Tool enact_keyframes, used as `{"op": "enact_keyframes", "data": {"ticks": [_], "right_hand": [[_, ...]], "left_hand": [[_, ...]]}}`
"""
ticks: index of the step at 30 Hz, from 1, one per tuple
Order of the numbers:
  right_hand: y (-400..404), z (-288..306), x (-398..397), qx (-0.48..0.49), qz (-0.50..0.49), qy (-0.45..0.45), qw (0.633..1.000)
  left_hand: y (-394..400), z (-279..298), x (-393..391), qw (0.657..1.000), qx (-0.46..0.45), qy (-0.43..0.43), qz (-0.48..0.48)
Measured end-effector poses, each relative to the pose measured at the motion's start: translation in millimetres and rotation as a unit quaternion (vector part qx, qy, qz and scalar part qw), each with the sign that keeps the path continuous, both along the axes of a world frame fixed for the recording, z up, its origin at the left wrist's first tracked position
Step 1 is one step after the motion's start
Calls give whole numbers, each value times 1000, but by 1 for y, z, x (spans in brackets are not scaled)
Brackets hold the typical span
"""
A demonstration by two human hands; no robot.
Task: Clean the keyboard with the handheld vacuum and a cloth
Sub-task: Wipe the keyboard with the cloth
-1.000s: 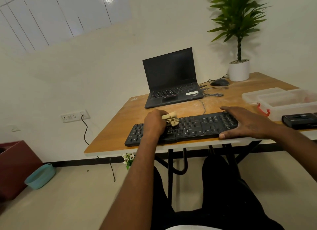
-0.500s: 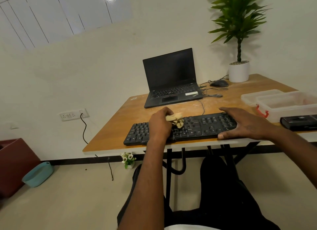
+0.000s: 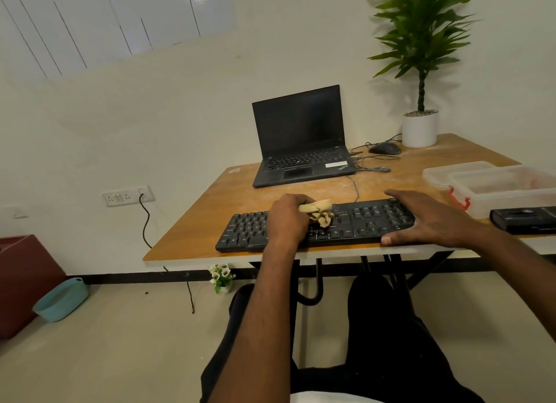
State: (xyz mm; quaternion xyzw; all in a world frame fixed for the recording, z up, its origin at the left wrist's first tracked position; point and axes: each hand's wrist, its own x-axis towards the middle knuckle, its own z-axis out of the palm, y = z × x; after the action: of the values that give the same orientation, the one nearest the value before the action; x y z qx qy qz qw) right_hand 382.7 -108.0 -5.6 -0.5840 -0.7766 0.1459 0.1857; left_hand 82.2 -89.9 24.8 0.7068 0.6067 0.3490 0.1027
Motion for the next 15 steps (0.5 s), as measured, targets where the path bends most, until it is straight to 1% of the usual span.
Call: {"op": "enact_keyframes", "data": {"ticks": [5, 7, 9, 15], "right_hand": [[-1, 2, 0, -1, -1, 5, 1000], [-2, 3, 0, -5, -2, 6, 1000], [-3, 4, -1, -8, -2, 7, 1000], [-3, 5, -3, -13, -8, -1, 1000]], "left_hand": [[-4, -1, -41, 995, -10, -3, 98], [-6, -2, -47, 992, -9, -8, 122], [-8, -3, -41, 993, -10, -19, 114], [-16, -1, 2, 1000, -17, -14, 10]]}}
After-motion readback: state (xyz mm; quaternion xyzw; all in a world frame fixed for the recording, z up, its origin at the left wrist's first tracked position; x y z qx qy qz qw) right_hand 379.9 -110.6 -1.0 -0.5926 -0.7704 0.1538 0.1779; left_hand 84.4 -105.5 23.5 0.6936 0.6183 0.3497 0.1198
